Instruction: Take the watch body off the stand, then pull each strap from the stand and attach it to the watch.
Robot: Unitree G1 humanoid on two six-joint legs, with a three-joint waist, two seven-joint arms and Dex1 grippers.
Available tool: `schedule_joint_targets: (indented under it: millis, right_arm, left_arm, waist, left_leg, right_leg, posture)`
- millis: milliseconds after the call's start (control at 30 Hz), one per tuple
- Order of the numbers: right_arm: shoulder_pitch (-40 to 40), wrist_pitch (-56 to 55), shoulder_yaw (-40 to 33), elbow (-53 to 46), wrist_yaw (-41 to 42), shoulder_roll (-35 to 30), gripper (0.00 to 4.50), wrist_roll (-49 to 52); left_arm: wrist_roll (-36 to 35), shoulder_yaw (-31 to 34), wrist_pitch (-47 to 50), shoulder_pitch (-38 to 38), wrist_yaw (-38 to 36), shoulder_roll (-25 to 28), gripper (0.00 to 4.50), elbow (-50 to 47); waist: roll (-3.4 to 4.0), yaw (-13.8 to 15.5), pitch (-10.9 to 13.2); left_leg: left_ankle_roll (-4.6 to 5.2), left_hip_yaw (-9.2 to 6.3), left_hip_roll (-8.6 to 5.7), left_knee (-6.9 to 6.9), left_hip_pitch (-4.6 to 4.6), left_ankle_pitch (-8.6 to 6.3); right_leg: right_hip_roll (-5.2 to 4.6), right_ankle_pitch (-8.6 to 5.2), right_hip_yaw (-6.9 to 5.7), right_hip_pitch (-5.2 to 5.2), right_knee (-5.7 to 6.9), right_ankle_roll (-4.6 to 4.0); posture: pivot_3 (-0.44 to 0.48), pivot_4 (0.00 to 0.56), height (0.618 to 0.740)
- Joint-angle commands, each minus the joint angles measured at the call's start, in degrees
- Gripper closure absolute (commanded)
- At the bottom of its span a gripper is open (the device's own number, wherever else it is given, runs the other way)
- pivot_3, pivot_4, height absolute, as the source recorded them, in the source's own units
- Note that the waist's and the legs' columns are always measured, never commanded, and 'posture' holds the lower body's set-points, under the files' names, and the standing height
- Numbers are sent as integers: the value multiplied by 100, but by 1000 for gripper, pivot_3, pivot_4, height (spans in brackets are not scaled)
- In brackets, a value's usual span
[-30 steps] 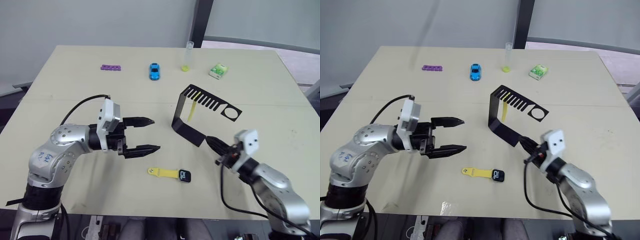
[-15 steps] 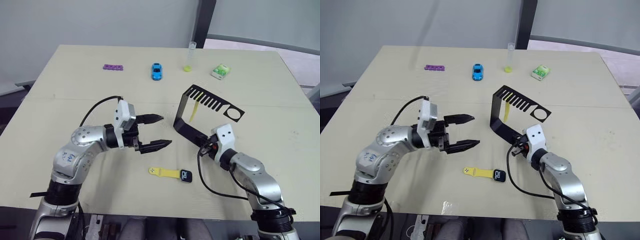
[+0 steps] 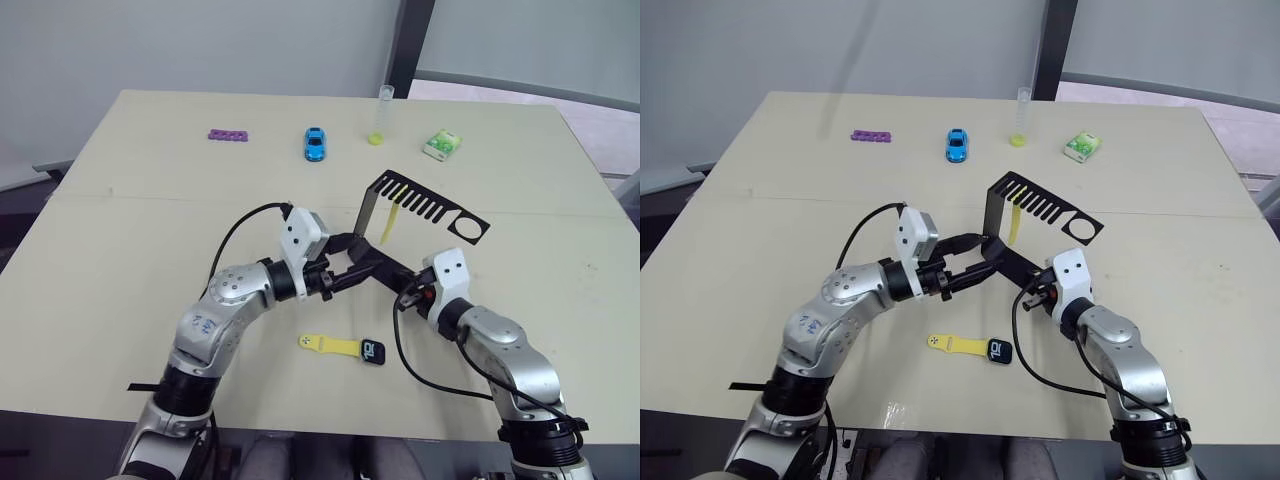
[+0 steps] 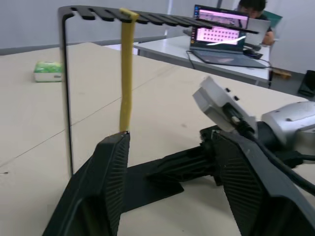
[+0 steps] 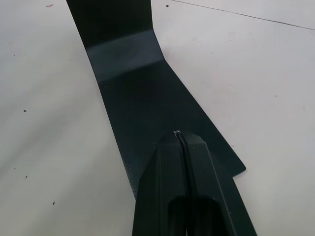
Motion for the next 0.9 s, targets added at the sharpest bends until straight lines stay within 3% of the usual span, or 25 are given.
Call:
schedule_joint_targets:
  millis: [33,667,767,900]
  right_arm:
    - [97,162,85,257,-134,19,4500,-124]
    - [67,173,109,424,-170,73,4500,-208]
    - [52,177,96,429,-189,81,4500,-213]
    - [36,202,62,424,-212,101,4500,-193]
  left_arm:
    - [219,-164,-358,-139,139,-287,1741,180]
    - [1042,-368,-1304,-764,548,-1168,1741,1584]
    - [1125,-351,-1393,-848,654,-1318,2639,1712]
    - [1244,-338,-1601,-924,672,-1357,4225,1786]
  waist:
    - [-1,-1,-1]
    - [-4,1,-3]
    - [-5,0,-3]
    - [-5,4,-3]
  left_leg:
    - [0,0,0,0,0,0]
    - [-1,0,-1,0,0,1]
    - [-1,0,-1,0,-1,1]
    - [-1,0,0,0,-1,1]
  right_leg:
    - [0,0,0,0,-1,0]
    - [0,0,-6,2,-2,0]
    - [-1,0,-6,1,-4,0]
    - [-2,0,-6,2,-4,0]
  posture:
    - [0,150,740]
    - [0,150,740]
    - [0,150,740]
    - [0,150,740]
